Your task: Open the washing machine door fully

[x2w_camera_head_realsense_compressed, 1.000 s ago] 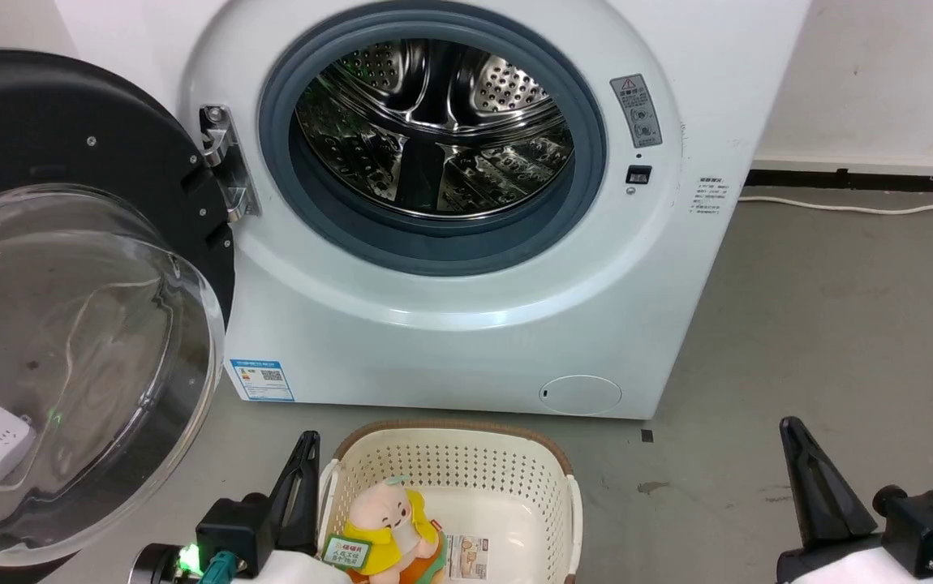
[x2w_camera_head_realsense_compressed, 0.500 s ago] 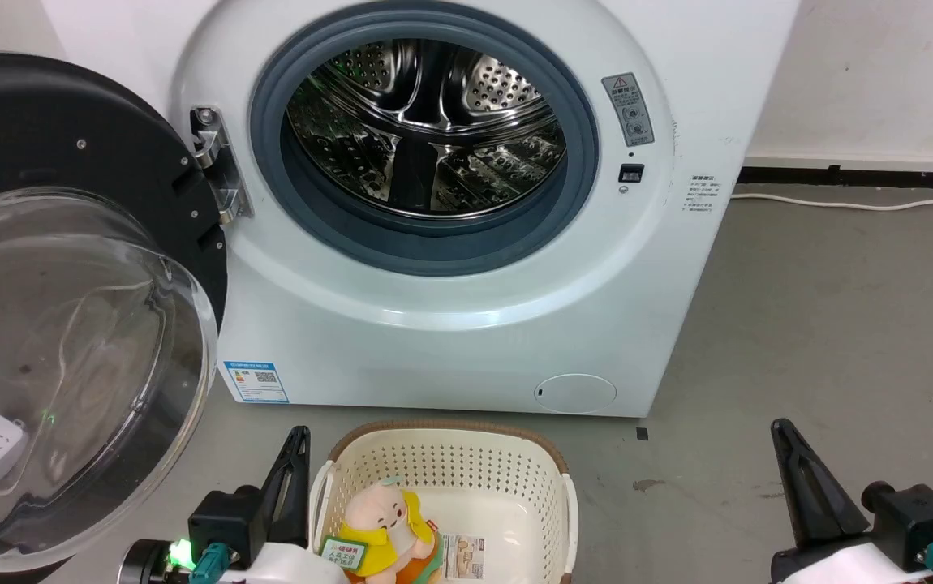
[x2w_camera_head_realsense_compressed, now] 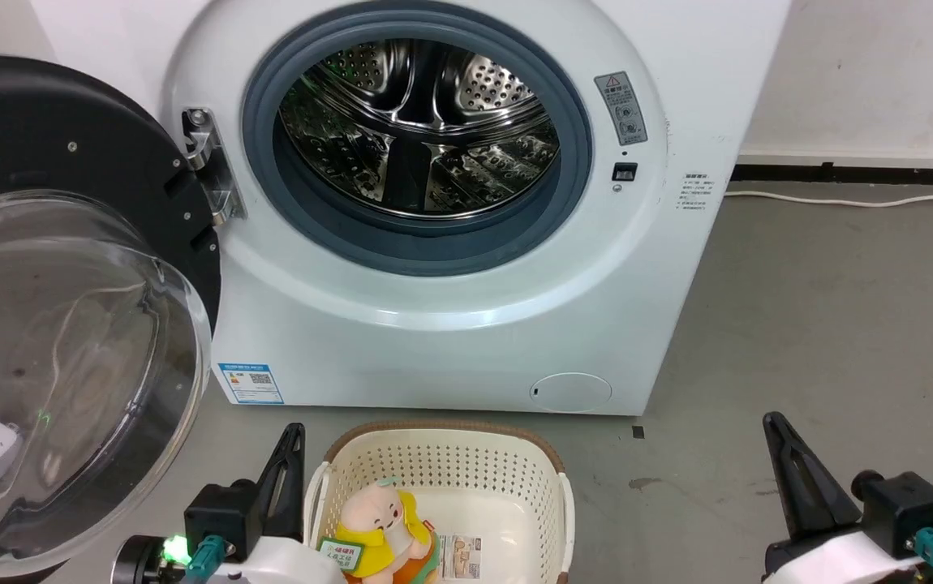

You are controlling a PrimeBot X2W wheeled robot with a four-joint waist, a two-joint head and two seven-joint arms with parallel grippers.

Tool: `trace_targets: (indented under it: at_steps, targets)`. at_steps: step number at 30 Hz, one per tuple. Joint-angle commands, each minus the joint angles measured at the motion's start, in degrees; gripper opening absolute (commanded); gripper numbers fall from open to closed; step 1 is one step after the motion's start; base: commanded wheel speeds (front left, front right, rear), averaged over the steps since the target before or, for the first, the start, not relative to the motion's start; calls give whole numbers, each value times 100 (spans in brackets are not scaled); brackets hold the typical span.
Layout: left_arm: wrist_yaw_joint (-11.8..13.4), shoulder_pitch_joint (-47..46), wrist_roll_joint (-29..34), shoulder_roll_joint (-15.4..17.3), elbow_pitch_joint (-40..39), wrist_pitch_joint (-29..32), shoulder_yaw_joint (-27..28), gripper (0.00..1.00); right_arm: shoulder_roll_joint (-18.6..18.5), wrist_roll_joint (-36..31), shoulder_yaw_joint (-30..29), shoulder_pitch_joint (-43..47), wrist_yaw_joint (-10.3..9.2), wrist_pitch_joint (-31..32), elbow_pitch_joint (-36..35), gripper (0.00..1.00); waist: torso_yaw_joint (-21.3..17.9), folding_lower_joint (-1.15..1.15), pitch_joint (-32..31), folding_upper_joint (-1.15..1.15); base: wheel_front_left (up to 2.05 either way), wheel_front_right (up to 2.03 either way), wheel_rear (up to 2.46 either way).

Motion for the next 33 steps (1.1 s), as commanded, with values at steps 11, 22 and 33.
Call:
trace_targets:
  at_steps: [11, 22, 33]
  targets:
    - [-21, -75, 106, -2, -98, 140, 107, 0, 18, -49, 53, -107, 3, 133, 14, 0, -40, 0, 5, 0, 0, 0, 0]
    - [-28, -91, 165, -4, -162, 269, 184, 0, 20, -85, 95, -155, 3, 262, 17, 0, -82, 0, 10, 0, 0, 0, 0]
    - [-35, -106, 224, -5, -225, 398, 262, 0, 23, -121, 137, -203, 4, 391, 19, 0, -124, 0, 16, 0, 0, 0, 0]
